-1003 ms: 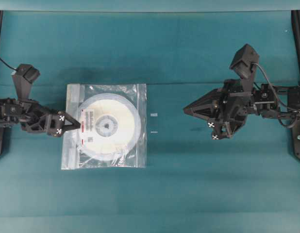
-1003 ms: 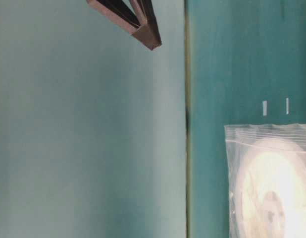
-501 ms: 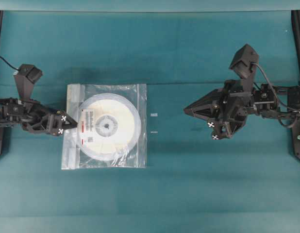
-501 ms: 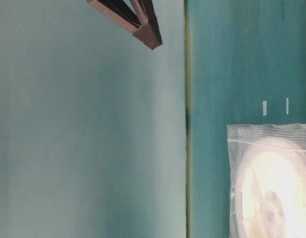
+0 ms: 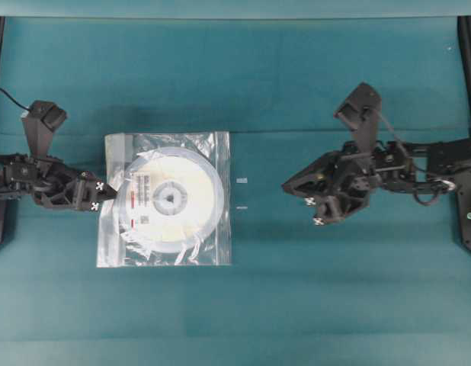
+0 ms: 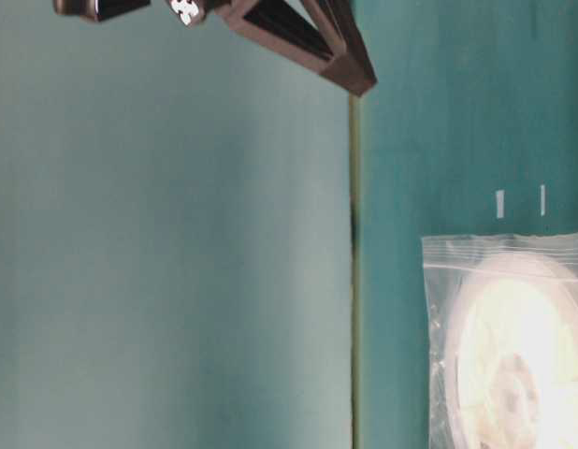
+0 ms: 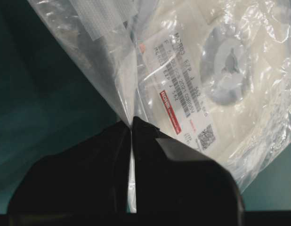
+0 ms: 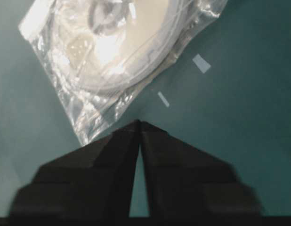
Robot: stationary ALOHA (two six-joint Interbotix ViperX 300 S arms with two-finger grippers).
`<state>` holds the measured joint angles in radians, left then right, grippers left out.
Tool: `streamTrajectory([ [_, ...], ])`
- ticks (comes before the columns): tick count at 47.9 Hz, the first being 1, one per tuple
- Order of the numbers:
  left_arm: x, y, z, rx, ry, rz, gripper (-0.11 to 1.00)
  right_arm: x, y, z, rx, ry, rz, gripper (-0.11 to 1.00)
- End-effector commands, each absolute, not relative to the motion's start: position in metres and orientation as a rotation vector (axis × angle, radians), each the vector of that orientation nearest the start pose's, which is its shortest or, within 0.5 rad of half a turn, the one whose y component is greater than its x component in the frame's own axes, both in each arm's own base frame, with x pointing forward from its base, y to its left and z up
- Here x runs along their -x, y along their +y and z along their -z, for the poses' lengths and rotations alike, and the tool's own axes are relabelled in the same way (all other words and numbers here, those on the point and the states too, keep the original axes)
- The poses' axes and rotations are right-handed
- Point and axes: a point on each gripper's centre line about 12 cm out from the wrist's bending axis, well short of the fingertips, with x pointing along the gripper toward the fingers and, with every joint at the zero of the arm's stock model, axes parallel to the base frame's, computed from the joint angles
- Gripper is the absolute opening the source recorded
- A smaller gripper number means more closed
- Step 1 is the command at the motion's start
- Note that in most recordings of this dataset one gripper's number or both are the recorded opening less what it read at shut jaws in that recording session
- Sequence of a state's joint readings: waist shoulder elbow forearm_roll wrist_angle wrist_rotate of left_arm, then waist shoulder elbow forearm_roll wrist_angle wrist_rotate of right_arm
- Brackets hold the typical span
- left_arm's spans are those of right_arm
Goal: Take out the reel from the clear zip bag.
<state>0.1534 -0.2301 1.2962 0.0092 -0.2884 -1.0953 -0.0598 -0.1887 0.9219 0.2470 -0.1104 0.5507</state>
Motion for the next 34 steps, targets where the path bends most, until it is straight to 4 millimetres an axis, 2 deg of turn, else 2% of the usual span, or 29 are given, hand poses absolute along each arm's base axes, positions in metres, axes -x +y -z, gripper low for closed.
streamTrajectory([
  [1, -0.218, 0.033, -0.088, 1.083, 0.617, -0.545, 0.01, -0.332, -0.022, -0.165, -0.792, 0.547, 0.327, 0.31],
  [7, -0.216, 0.033, -0.088, 1.083, 0.619, -0.548, 0.01, -0.348, -0.023, -0.154, -0.797, 0.573, 0.341, 0.62],
  [11, -0.214, 0.033, -0.087, 1.083, 0.622, -0.550, 0.01, -0.361, -0.024, -0.144, -0.798, 0.595, 0.351, 0.74],
  [23, -0.212, 0.033, -0.086, 1.083, 0.625, -0.551, 0.01, -0.396, -0.026, -0.120, -0.796, 0.632, 0.368, 0.73],
  [34, -0.212, 0.033, -0.086, 1.081, 0.627, -0.552, 0.01, -0.417, -0.028, -0.111, -0.799, 0.635, 0.372, 0.72],
])
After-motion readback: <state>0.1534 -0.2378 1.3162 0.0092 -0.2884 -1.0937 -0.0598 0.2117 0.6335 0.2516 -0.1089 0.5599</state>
